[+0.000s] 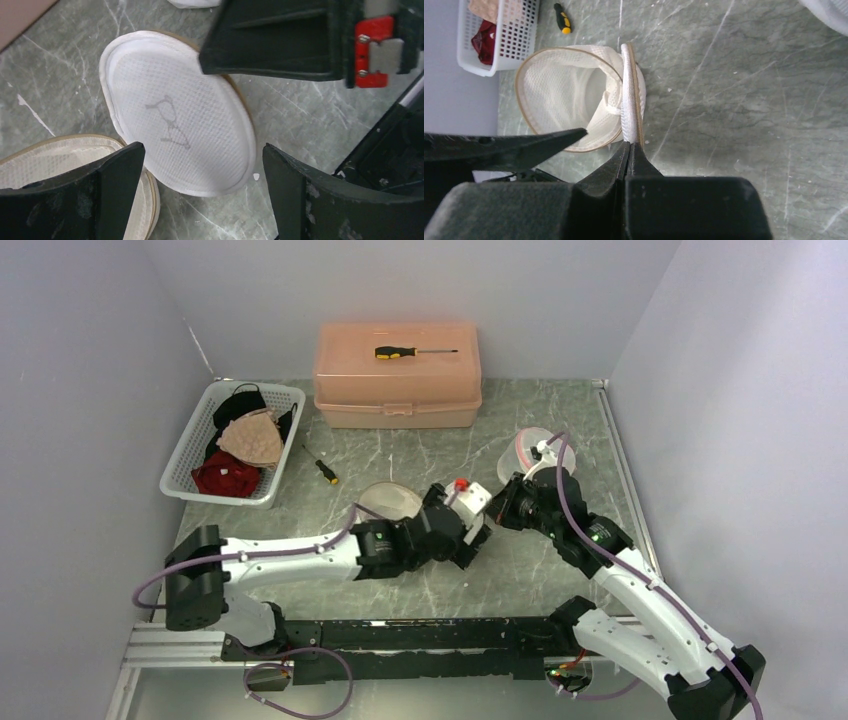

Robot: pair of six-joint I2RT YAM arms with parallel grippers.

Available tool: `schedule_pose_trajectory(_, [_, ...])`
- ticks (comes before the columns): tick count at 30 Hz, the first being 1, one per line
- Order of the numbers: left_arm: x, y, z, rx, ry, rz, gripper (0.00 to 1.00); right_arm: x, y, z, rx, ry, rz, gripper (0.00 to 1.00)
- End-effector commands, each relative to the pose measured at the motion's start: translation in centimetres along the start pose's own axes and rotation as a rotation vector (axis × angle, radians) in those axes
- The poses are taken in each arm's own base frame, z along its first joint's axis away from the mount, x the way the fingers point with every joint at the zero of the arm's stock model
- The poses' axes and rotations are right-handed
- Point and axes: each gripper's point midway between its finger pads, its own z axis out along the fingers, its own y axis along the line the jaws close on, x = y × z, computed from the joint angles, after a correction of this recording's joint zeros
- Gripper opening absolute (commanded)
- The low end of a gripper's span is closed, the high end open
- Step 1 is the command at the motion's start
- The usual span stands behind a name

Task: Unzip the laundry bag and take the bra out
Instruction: Close the laundry bag at the center of the board.

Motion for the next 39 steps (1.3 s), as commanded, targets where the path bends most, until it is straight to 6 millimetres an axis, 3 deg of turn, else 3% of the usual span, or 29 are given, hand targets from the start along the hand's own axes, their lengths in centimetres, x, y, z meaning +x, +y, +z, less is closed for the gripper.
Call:
schedule_pose_trajectory(1, [-2.7, 0.2, 0.2, -0.149, -0.093, 0.083, 0.93, -1.6, 3.0, -1.2, -0.101, -0.031, 0.04, 0.0])
schedule_pose_trajectory(8, [-2.2, -0.1, 1.0, -0.265, -0.063, 0.172, 0.92, -1.4, 4.0, -1.0, -0.144, -0.008, 0.071, 0.0])
schedule_pose_trajectory(13, [-1.7, 0.7, 1.2, -0.335, -0.046, 0.18, 0.78, -1.6, 4.3, -1.2, -0.153, -0.012, 0.078, 0.0])
schedule_pose_trajectory(20, [-1.6, 0.7, 1.3, -0.327, -0.055, 0.172, 0.45, -1.6, 4.5, -1.3, -0.166, -0.012, 0.086, 0.0])
schedule_pose_trajectory(25, [-1.5, 0.3, 1.3, -0.304, -0.052, 0.161, 0.07, -1.8, 4.9, -1.7, -0.192, -0.022, 0.078, 0.0])
schedule_pose_trajectory(26, [-1.5, 0.3, 1.3, -0.302, -0.052, 0.154, 0.03, -1.8, 5.0, -1.8, -0.197, -0.021, 0.074, 0.0])
schedule_pose_trajectory(29, [-1.7, 0.1, 1.0, -0.286, -0.061, 0.134, 0.03, -2.0, 5.0, -2.1, -0.194, -0.029, 0.046, 0.43])
schedule_pose_trajectory(31, [-2.0, 0.1, 0.6, -0.272, -0.074, 0.109, 0.03, -2.6, 4.5, -2.6, -0.164, -0.06, 0.023, 0.59])
schedule_pose_trajectory(35, [-3.1, 0.3, -0.9, -0.245, -0.125, 0.051, 0.03, -4.3, 3.0, -4.0, -0.094, -0.164, -0.015, 0.74])
schedule_pose_trajectory(39, [-4.5, 1.6, -2.3, -0.206, -0.172, -0.073, 0.03, -4.8, 2.0, -4.5, -0.115, -0.278, -0.025, 0.78])
